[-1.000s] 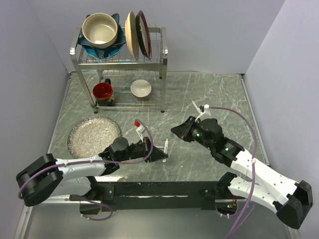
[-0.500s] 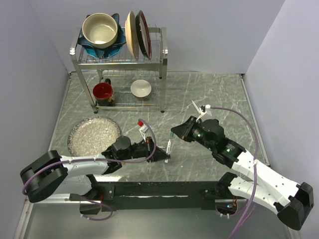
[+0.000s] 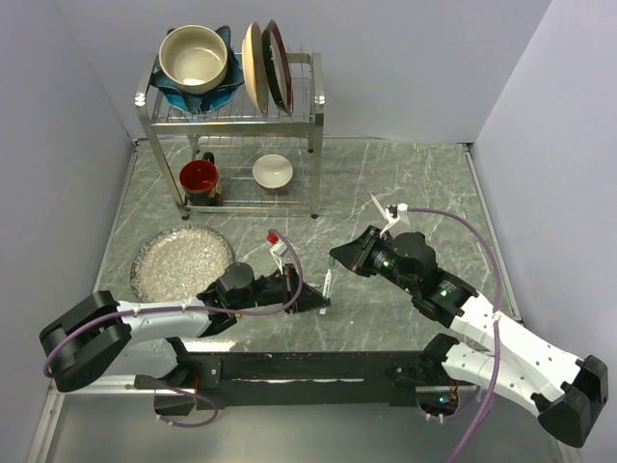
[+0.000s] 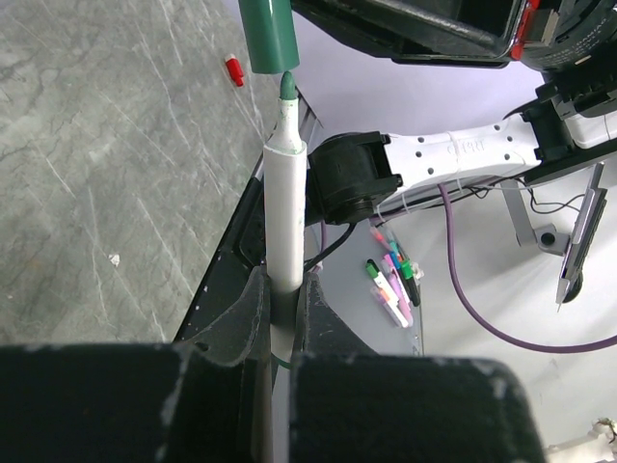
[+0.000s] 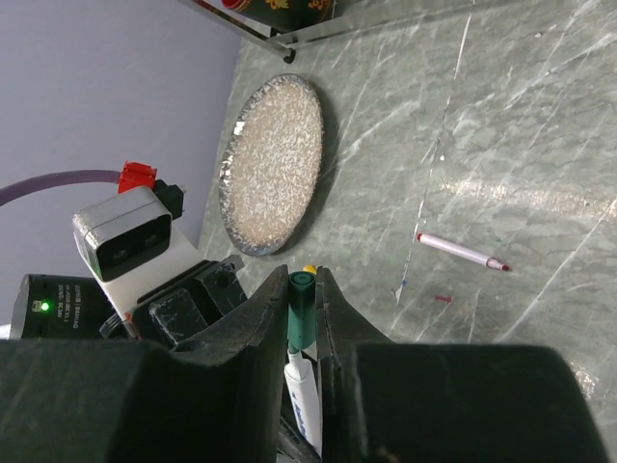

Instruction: Insert the pens into the pen caps

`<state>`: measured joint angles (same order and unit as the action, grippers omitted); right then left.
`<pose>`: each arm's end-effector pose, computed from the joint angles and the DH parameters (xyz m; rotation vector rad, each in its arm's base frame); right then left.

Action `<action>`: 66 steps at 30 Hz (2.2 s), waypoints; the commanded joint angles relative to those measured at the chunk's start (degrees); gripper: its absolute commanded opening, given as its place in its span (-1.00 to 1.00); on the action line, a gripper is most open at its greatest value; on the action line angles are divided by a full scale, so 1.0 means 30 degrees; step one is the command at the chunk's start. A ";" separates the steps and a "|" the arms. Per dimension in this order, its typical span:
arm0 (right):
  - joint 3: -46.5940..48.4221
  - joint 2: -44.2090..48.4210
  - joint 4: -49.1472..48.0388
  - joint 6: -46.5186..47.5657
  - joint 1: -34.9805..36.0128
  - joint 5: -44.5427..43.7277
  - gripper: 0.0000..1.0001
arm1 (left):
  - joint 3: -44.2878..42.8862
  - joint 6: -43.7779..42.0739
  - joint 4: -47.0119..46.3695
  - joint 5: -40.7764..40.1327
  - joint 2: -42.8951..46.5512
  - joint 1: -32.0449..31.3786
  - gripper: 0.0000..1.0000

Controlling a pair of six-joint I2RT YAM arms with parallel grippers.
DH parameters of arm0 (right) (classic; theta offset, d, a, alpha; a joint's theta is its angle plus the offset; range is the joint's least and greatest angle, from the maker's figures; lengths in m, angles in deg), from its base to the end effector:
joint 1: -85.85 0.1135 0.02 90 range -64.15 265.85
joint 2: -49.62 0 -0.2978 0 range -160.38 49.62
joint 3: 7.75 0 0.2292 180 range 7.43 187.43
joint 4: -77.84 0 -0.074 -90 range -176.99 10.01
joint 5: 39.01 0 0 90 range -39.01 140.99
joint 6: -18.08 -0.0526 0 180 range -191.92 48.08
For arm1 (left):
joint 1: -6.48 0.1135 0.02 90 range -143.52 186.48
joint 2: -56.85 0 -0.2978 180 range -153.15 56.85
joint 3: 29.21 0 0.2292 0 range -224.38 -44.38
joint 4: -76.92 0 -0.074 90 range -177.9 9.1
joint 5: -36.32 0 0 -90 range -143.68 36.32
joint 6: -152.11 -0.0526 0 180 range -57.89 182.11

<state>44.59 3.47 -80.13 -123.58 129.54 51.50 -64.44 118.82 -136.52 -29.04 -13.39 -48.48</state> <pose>0.1178 0.1132 0.3184 0.1333 2.0107 1.1320 0.1134 -0.1999 0.2589 0.3748 1.9065 -1.7631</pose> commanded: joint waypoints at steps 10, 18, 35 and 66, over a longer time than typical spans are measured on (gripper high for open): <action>-0.0433 0.0442 -0.1316 -0.0241 0.0498 0.0530 -1.00 | -0.0669 -0.0358 -0.0084 0.0018 0.0443 -0.0108 -0.98; -0.2251 0.1875 -0.2047 -0.0124 0.1347 0.0414 -1.00 | -0.0640 -0.0533 0.0094 -0.0247 0.1848 -0.0079 -0.98; -0.5271 0.4396 -0.7032 -0.0389 0.2959 0.3257 -0.55 | -0.0053 -0.1850 -0.0437 -0.1007 0.4278 -0.0108 -0.98; 0.2900 0.1118 -0.4013 0.5676 0.3281 0.4927 0.33 | 0.0854 -0.4870 0.3727 0.2537 0.9027 -0.0137 -0.98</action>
<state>48.05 9.28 -90.34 -108.78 138.89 65.66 -62.10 105.38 -124.46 -23.94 11.77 -48.78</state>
